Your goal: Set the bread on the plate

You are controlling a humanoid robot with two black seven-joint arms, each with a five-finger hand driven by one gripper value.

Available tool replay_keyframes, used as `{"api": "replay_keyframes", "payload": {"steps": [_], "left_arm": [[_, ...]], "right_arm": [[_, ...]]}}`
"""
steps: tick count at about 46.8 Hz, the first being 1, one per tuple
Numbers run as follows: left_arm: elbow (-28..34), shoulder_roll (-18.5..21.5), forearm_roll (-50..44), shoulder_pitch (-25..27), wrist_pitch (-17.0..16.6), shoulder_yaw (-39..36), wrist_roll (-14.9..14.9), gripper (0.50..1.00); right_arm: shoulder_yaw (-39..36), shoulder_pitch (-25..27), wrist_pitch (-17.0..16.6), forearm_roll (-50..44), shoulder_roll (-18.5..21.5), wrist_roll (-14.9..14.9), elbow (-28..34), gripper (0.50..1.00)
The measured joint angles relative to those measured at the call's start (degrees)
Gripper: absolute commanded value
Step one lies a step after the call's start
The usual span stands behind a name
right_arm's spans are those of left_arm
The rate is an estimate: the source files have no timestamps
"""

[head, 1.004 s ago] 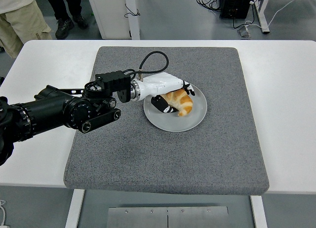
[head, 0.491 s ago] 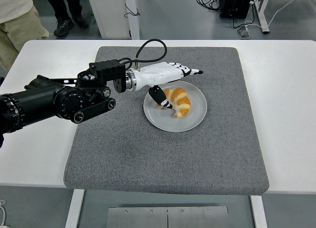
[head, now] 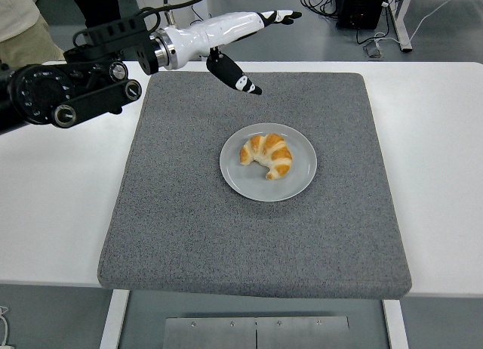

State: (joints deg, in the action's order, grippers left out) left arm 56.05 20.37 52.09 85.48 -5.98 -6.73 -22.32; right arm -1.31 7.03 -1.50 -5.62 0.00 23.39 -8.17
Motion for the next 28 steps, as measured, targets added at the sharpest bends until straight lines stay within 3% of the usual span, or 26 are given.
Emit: {"api": "replay_keyframes", "payload": {"steps": [13,28], "left_arm": [[-0.04,3.51,-7.61,-0.59,2.96,7.98,0.02,0.974],[-1.51,4.43,-27.75,-5.61,2.94,14.05,-0.09,0.974]], "right_arm": [[0.00,0.00,0.00,0.00,0.00,-0.01,0.00,1.000],[0.00,0.00,0.00,0.00,0.00,0.00,0.00,1.000]]}}
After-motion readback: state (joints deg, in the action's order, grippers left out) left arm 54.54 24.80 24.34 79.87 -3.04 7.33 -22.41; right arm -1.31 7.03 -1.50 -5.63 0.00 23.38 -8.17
